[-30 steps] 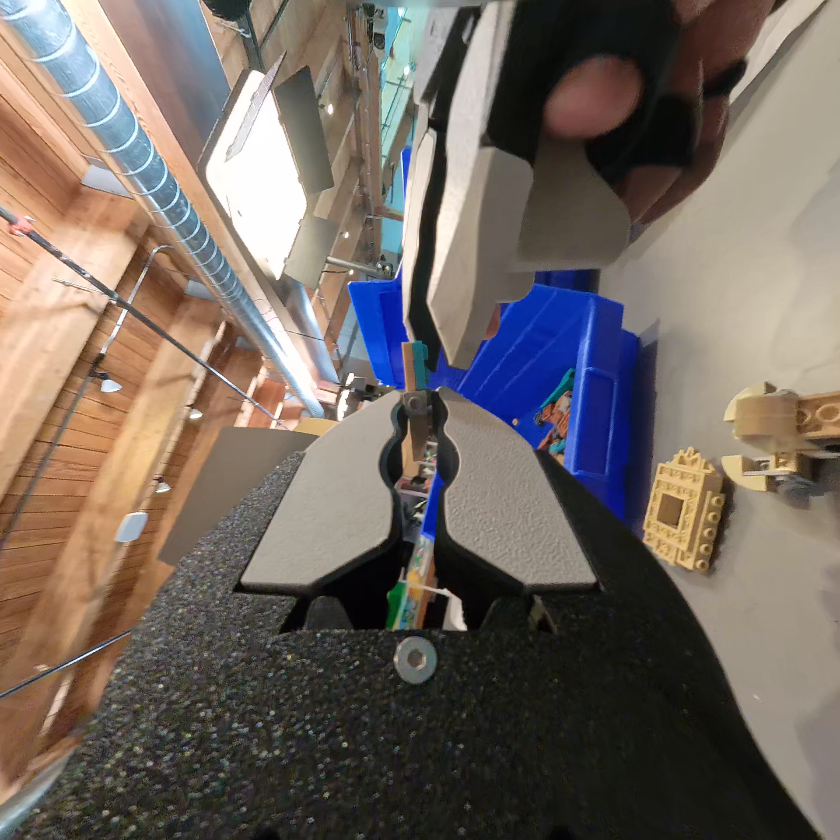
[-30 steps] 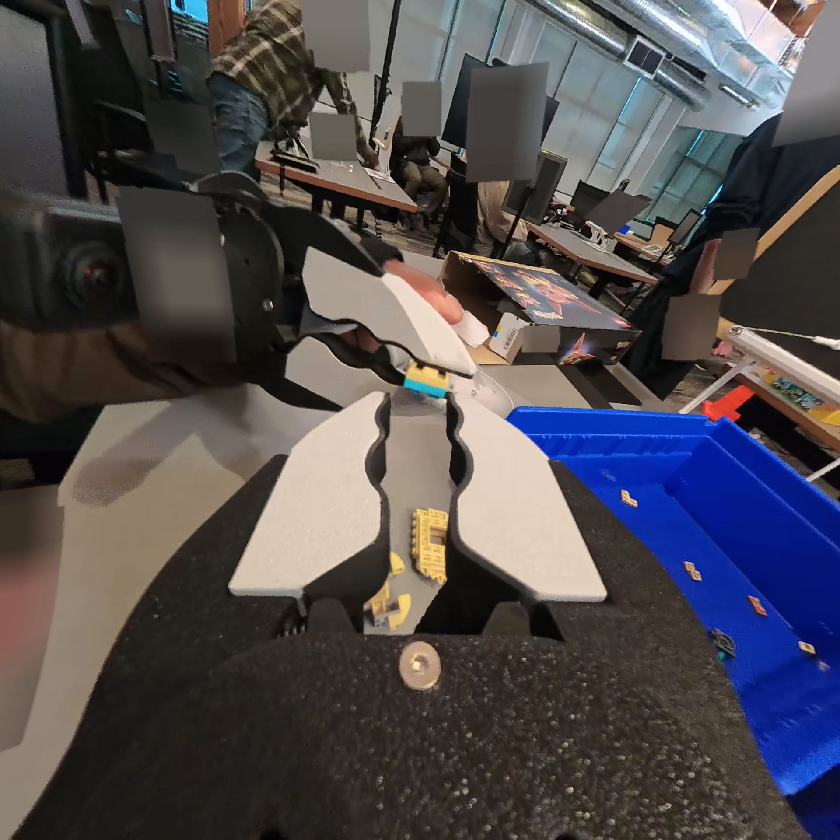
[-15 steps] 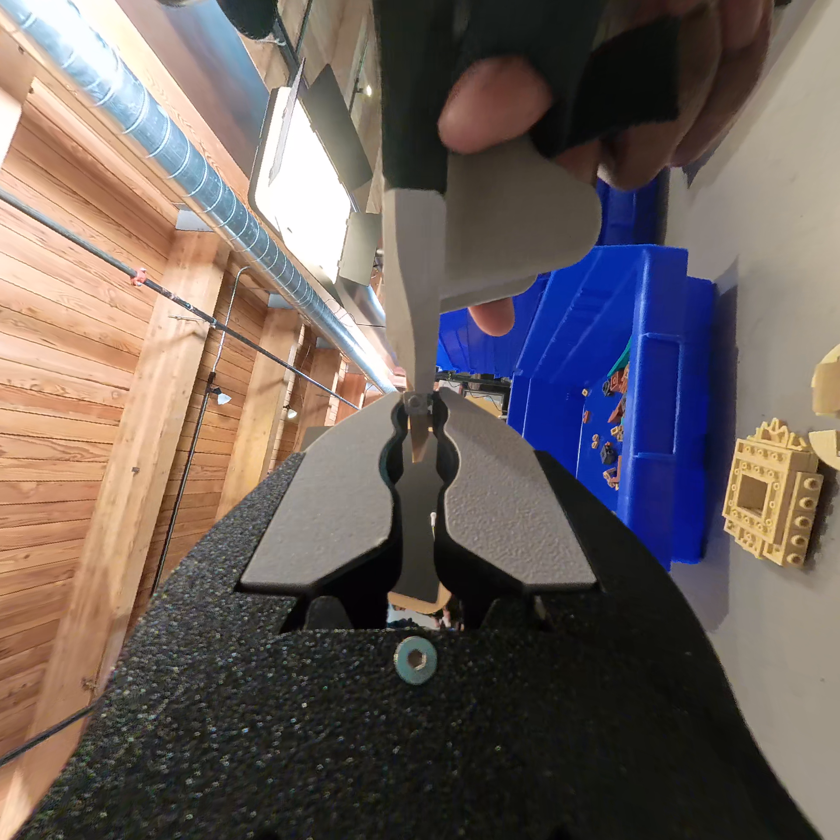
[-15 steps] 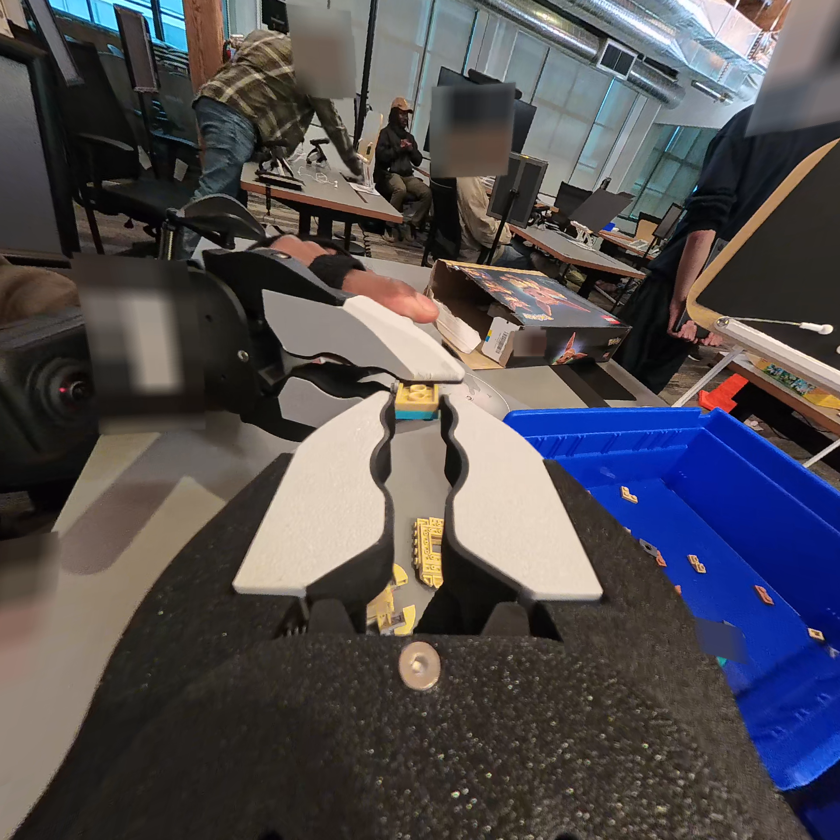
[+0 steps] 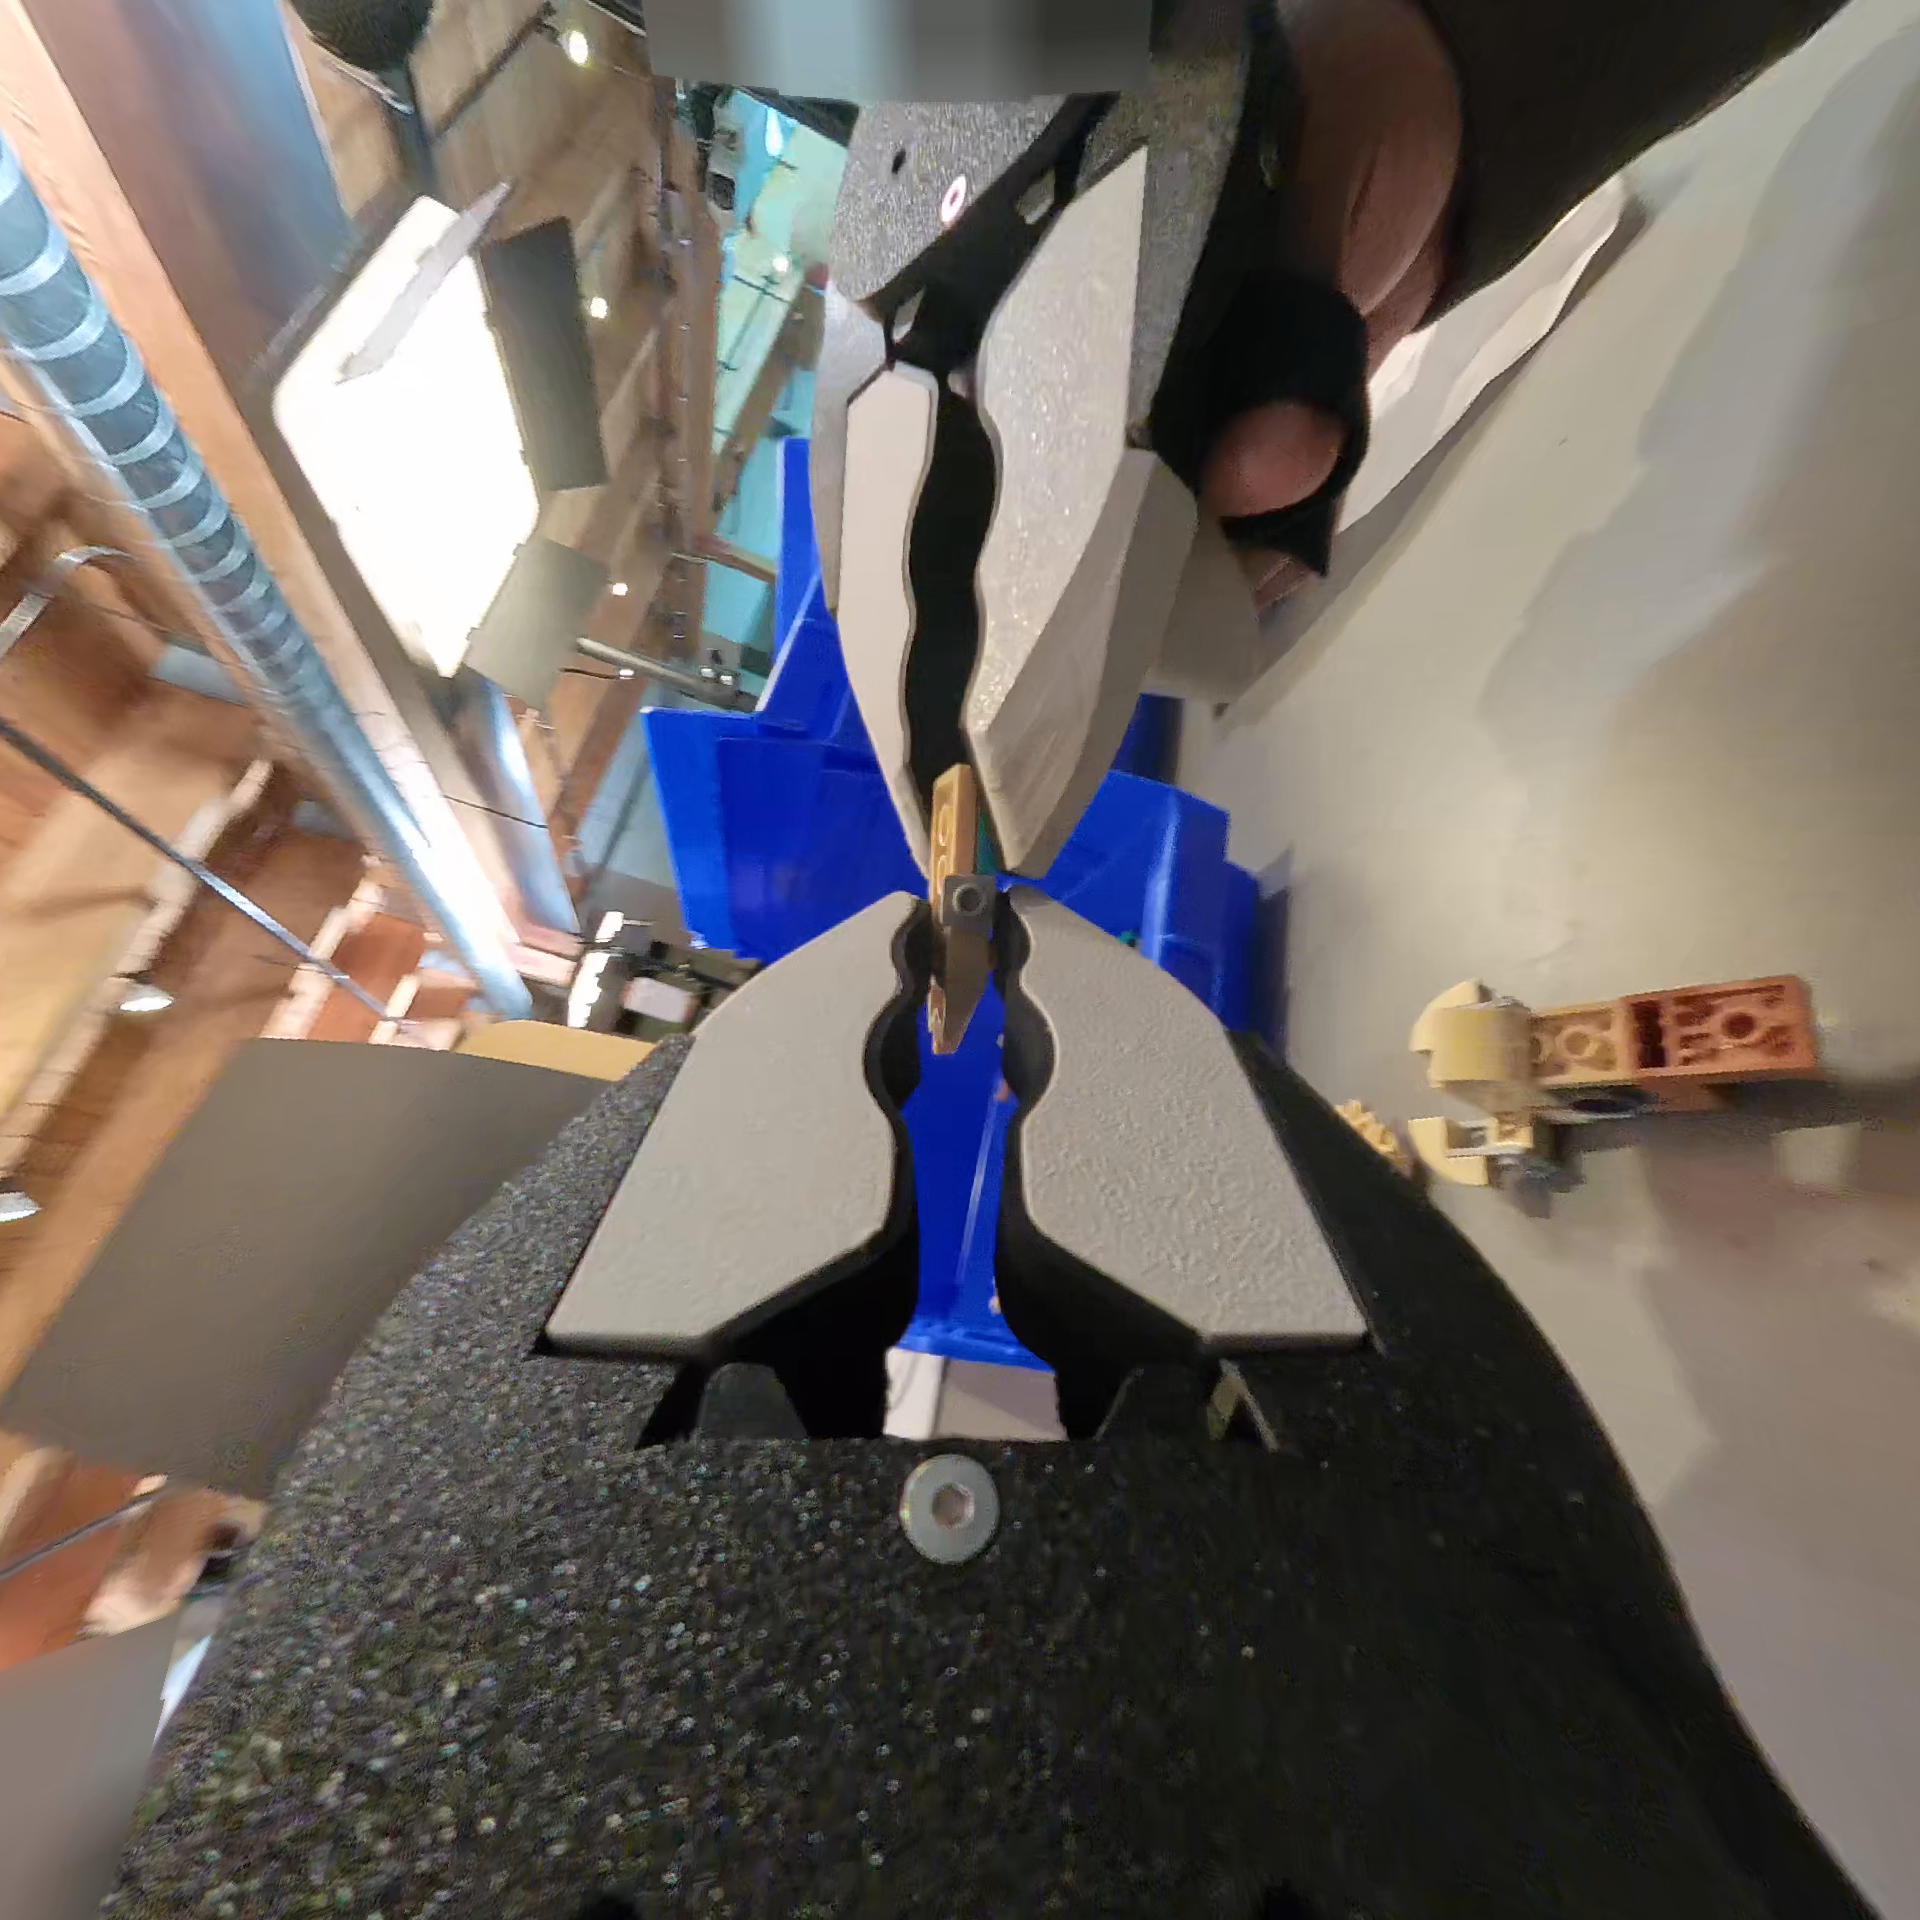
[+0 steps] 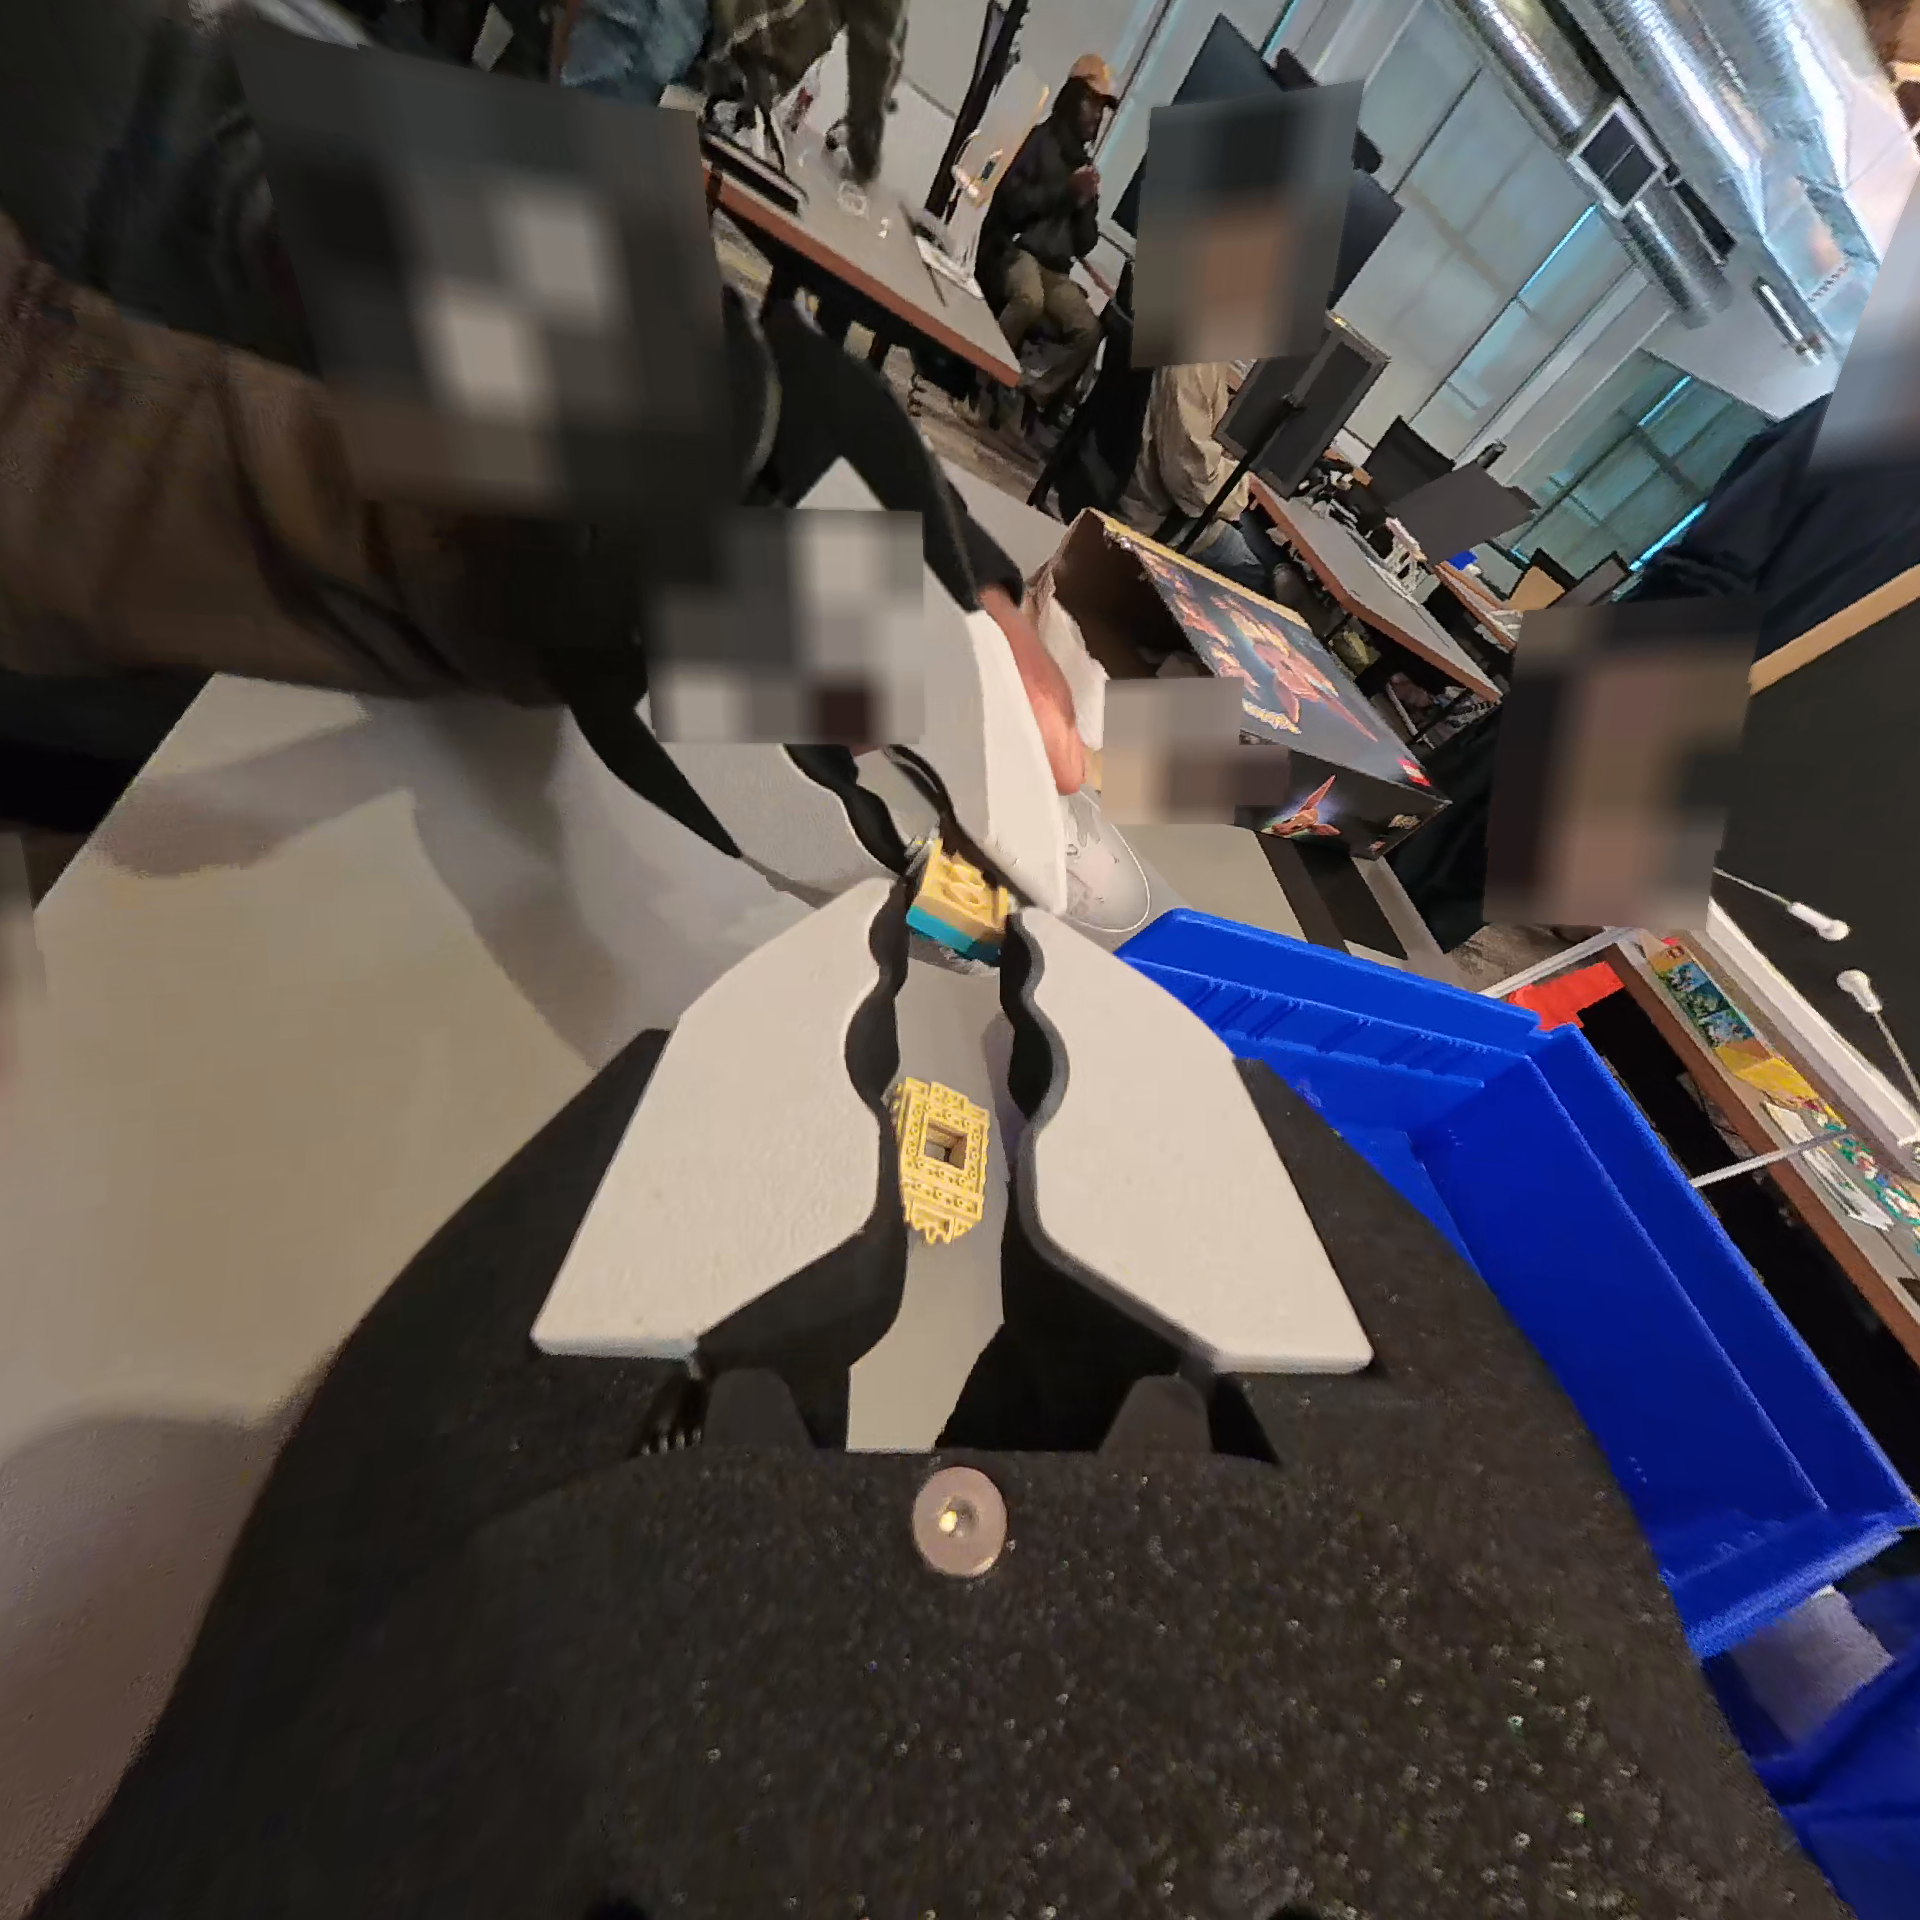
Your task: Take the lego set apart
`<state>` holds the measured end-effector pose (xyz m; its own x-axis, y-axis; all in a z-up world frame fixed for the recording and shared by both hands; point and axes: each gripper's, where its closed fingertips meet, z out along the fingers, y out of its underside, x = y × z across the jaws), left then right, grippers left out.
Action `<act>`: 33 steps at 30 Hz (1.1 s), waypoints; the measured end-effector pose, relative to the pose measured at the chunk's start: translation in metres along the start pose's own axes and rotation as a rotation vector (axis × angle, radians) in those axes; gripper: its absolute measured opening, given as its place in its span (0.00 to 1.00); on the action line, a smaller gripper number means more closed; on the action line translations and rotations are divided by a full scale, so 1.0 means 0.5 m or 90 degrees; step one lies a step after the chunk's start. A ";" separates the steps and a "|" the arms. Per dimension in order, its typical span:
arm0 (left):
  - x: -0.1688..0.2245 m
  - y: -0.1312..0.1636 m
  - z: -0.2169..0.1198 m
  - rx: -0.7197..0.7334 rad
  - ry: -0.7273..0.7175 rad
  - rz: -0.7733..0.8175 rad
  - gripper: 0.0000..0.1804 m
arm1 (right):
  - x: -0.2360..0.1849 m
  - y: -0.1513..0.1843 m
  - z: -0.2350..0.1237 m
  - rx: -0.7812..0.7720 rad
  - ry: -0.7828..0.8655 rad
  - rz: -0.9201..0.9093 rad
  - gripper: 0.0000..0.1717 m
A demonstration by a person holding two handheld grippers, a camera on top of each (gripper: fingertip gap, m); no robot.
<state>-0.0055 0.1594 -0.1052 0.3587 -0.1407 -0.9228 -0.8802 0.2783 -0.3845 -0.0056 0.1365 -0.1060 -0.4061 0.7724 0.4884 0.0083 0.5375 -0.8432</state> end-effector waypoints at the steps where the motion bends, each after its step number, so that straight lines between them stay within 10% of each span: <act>1: 0.005 0.000 0.001 0.005 0.017 -0.019 0.06 | -0.002 0.004 -0.001 -0.005 -0.006 -0.006 0.10; 15: -0.030 0.034 -0.004 0.041 0.096 -0.410 0.05 | 0.056 0.018 -0.002 -0.012 0.171 -0.131 0.11; 24: -0.061 -0.026 -0.045 0.288 0.378 -0.993 0.05 | 0.042 -0.037 -0.021 0.002 0.264 -0.329 0.19; 33: -0.072 -0.063 -0.051 0.354 0.340 -1.136 0.05 | 0.032 -0.057 0.006 -0.017 0.345 -0.326 0.24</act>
<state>0.0014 0.1316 -0.0592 0.3760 -0.7560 0.5359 0.5511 -0.2825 -0.7851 -0.0152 0.1323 -0.0749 0.1416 0.4779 0.8669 -0.0354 0.8776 -0.4780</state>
